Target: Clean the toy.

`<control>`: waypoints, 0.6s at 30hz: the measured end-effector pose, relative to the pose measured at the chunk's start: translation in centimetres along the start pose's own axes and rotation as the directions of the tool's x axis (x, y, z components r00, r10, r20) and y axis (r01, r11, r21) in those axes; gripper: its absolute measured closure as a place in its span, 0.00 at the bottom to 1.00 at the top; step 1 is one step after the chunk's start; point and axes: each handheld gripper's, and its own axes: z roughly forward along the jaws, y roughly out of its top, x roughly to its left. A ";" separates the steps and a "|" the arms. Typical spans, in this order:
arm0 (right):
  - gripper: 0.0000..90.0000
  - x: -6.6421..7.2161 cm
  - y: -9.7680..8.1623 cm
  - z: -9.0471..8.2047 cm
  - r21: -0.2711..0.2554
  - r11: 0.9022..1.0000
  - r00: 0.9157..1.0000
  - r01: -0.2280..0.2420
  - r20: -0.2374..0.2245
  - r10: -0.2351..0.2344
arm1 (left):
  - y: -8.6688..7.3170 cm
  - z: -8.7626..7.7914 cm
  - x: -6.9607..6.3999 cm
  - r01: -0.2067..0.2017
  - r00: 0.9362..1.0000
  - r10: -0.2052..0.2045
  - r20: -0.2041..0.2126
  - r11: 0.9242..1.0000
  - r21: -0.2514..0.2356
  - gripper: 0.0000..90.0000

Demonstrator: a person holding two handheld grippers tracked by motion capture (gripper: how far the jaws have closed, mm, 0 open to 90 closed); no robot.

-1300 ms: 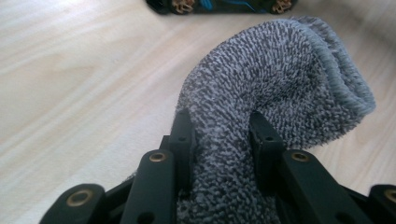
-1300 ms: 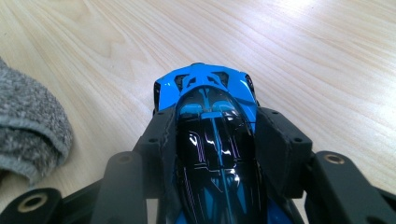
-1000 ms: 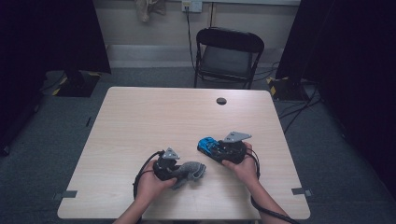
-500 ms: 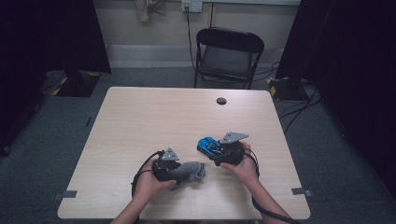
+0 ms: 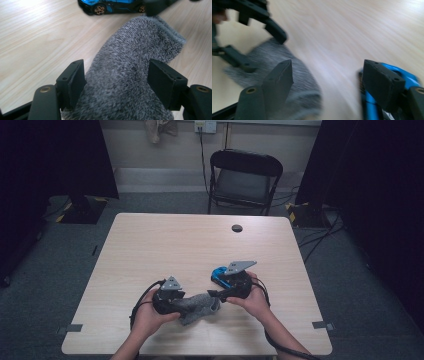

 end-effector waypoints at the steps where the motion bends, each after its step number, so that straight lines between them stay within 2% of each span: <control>1: 0.26 0.3 0.1 0.2 0.002 1.000 1.000 0.004 -0.013 -0.004 | -0.1 -0.3 0.2 0.013 1.000 -0.013 -0.006 1.000 -0.008 0.33; 6: 0.23 1.8 -0.3 2.3 0.040 0.998 0.993 0.052 -0.109 -0.047 | -0.1 -1.3 1.3 0.042 0.998 -0.043 -0.037 0.998 -0.037 0.32; 8: 0.22 2.3 -0.7 2.9 0.048 0.996 0.989 0.073 -0.132 -0.066 | -0.2 -1.5 1.7 0.057 0.997 -0.059 -0.045 0.998 -0.042 0.32; 11: 0.25 2.6 -1.1 3.8 0.071 0.994 0.987 0.085 -0.141 -0.074 | -0.3 -1.4 2.1 0.065 0.996 -0.067 -0.057 0.997 -0.044 0.32; 16: 0.40 3.0 -2.0 4.7 0.099 0.987 0.985 0.124 -0.135 -0.111 | -0.3 -1.2 2.5 0.076 0.995 -0.079 -0.061 0.996 -0.044 0.32; 18: 0.49 3.2 -2.3 4.7 0.097 0.985 0.985 0.142 -0.116 -0.131 | -0.2 -1.1 2.7 0.081 0.994 -0.084 -0.066 0.996 -0.049 0.32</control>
